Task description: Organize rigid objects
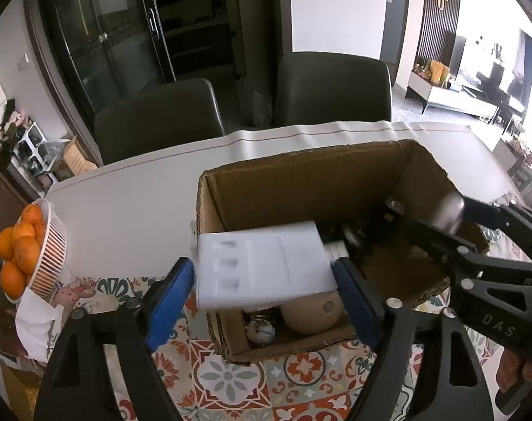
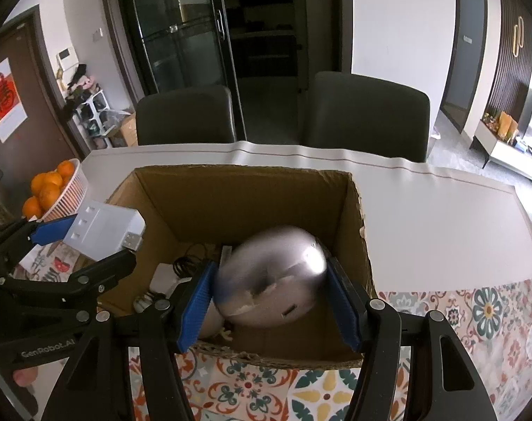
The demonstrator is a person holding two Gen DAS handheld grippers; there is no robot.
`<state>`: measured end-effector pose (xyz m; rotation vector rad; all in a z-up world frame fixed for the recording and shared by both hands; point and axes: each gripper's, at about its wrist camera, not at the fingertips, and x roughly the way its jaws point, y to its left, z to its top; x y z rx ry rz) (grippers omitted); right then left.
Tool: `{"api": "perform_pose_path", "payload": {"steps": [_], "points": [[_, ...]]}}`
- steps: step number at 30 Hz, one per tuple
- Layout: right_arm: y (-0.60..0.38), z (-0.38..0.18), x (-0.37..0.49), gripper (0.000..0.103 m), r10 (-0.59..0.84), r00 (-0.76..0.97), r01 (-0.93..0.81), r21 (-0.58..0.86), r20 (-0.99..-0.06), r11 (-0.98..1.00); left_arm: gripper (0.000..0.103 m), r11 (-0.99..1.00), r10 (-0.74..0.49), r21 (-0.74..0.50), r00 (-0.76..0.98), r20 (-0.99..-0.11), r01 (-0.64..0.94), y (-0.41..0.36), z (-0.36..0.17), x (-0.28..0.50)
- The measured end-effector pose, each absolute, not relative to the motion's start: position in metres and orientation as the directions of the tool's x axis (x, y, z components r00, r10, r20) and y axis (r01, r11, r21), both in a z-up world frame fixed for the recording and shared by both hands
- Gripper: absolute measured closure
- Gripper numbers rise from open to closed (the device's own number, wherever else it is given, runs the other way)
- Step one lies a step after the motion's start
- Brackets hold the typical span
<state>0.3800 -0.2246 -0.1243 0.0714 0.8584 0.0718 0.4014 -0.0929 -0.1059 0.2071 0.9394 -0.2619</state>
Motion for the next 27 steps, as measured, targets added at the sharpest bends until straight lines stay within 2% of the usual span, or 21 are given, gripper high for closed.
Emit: {"api": "perform_pose_path", "payload": {"steps": [10, 18, 27], "points": [[-0.221, -0.098, 0.358, 0.028, -0.018, 0.691, 0.026, 0.000, -0.722, 1.000, 0.008, 0.963, -0.089, 0.090, 0.617, -0.782, 0.253, -0.082, -0.087, 0.378], [-0.220, -0.062, 0.305, 0.023, -0.075, 0.738, 0.090, -0.012, -0.671, 0.996, 0.000, 0.974, -0.058, 0.116, 0.709, -0.703, 0.195, -0.072, -0.047, 0.325], [-0.218, -0.024, 0.238, 0.013, -0.135, 0.786, 0.148, -0.029, -0.603, 0.989, 0.000, 0.984, -0.022, 0.126, 0.784, -0.620, 0.127, -0.059, -0.006, 0.261]]}}
